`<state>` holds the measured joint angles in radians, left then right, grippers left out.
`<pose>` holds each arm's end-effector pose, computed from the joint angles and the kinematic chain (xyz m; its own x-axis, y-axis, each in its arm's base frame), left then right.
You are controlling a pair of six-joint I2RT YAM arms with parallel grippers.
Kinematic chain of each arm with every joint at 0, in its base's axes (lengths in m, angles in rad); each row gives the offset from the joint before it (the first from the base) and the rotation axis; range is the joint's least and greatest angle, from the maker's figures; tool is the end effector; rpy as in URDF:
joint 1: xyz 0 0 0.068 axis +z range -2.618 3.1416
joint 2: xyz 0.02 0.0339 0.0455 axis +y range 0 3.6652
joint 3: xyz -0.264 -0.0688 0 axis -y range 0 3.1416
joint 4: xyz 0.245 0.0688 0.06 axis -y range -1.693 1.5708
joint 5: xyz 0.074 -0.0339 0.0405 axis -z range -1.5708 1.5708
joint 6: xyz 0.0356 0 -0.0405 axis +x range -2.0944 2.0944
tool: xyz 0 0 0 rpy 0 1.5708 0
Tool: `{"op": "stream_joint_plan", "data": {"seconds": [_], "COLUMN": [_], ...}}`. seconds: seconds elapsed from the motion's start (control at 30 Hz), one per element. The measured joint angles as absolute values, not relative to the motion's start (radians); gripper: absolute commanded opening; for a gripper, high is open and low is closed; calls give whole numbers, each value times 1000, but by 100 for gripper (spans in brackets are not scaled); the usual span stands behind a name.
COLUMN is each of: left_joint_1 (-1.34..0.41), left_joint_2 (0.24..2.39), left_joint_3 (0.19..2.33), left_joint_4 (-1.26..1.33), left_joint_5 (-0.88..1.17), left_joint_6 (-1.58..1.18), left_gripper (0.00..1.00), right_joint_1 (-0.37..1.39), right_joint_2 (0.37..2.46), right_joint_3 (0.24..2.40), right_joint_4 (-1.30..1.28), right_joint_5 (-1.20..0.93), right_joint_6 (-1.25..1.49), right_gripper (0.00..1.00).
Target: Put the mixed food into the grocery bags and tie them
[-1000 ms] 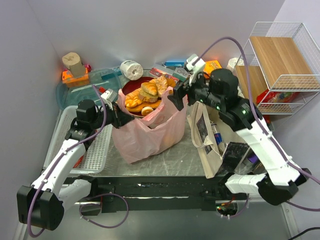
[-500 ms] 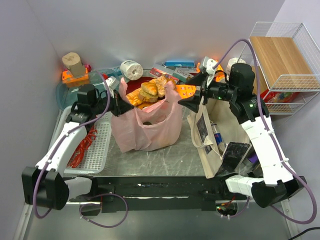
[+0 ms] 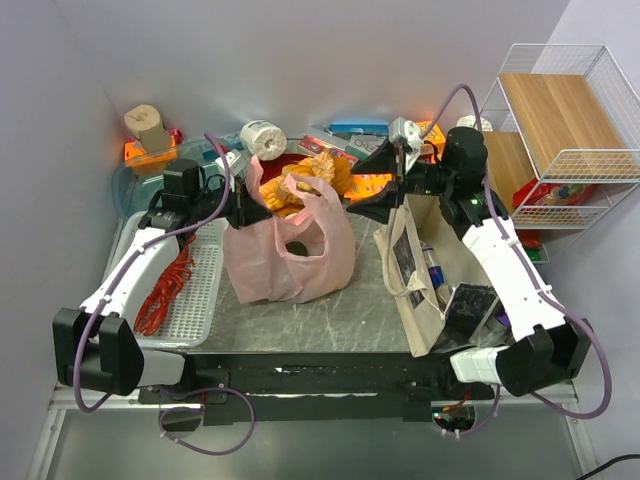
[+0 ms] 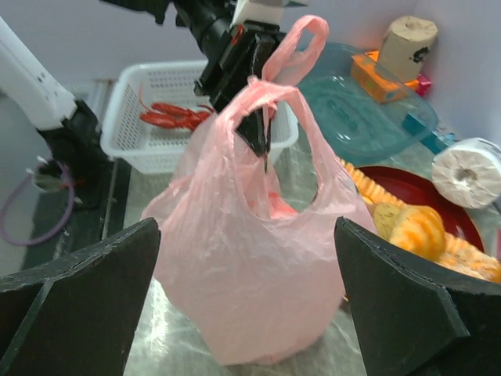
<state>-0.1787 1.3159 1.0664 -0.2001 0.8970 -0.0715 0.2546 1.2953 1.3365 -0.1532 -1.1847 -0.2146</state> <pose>0.2827 -0.0793 0.3248 -0.4840 0.0421 -0.8741 0.7709 0.4932 -0.4031 0.2601 0.1018 0.4278 0.1042 -0.0557 -0.9930 -0.9862 0.1235 -0.1105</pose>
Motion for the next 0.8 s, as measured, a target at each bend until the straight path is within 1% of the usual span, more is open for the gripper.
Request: {"op": "stream_joint_plan", "data": {"seconds": [0.1,0.2,0.23,0.37,0.47,0.63,0.8], "left_joint_1": [-179,-179,-179,-179,-179,-179,-179], "left_joint_2": [1316,1316,1316,1316,1314,1308,1306], "left_joint_3": [1066,1066,1066,1066,1066,1064,1062], "left_joint_4": [-198,-194,-192,-189,-184,-179,-178], "left_joint_5": [898,899,901,919,927,946,950], "left_joint_6": [-72,-72,-72,-72,-72,-72,-72], "left_gripper": [1,1,1,1,1,1,1], "right_joint_1": [263,304,327,451,473,460,458], "right_joint_2": [1322,1342,1346,1342,1351,1504,1636], "right_joint_3": [1342,1382,1397,1425,1430,1642,1794], "right_joint_4": [-63,-79,-94,-136,-152,-275,-410], "right_joint_5": [-1194,-1154,-1132,-1033,-1024,-1052,-1110], "right_joint_6": [-102,-71,-79,-168,-231,-337,-400], "right_gripper": [96,96,99,100,100,100,99]}}
